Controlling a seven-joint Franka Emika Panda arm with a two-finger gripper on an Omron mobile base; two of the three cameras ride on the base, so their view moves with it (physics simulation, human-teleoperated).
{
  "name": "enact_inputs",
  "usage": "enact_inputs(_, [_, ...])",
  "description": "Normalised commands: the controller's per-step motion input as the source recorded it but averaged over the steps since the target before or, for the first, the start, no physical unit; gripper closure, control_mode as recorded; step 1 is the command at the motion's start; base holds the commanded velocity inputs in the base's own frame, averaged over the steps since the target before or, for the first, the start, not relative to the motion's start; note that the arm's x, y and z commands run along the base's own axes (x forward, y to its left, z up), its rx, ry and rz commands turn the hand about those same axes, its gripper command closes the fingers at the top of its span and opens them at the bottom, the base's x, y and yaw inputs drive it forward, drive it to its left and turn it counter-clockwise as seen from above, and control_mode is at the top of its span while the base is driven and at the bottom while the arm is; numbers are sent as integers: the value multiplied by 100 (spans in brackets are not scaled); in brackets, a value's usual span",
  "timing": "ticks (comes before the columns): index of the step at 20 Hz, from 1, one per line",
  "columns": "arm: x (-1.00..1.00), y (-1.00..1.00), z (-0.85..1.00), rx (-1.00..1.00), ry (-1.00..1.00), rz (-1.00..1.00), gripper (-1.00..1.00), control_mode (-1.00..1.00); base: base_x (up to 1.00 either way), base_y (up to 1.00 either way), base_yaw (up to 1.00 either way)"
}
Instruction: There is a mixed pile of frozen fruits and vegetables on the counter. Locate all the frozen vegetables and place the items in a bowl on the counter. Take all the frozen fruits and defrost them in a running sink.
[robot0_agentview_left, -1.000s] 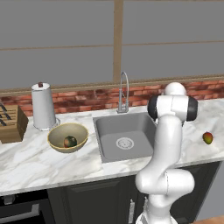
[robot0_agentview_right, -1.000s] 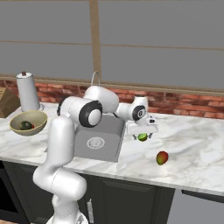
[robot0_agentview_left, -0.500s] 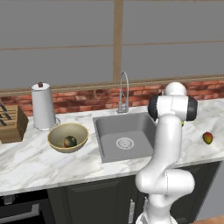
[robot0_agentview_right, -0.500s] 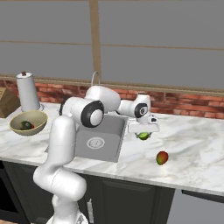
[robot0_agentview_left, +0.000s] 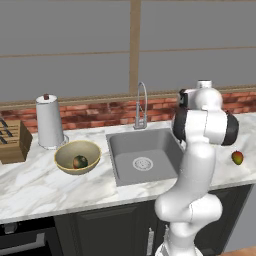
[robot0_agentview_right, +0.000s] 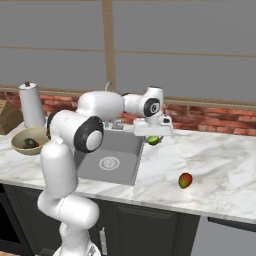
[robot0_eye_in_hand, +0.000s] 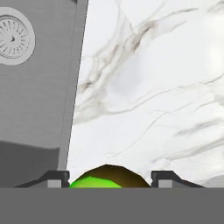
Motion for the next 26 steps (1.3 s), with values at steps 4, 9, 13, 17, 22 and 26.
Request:
enact_inputs(4, [-39, 100, 54, 0, -14, 0, 100, -100, 0, 0, 0])
enact_inputs(9, [-71, 100, 29, -3, -19, 2, 100, -100, 0, 0, 0])
enact_inputs(13, [-83, 100, 4, -6, -17, 8, 100, -100, 0, 0, 0])
enact_inputs(17, [-35, 100, -3, -5, -10, 3, 100, -100, 0, 0, 0])
enact_inputs(22, [13, 44, -26, -3, 0, 0, 100, -100, 0, 0, 0])
enact_inputs(26, [38, 36, -43, 0, 0, 0, 100, -100, 0, 0, 0])
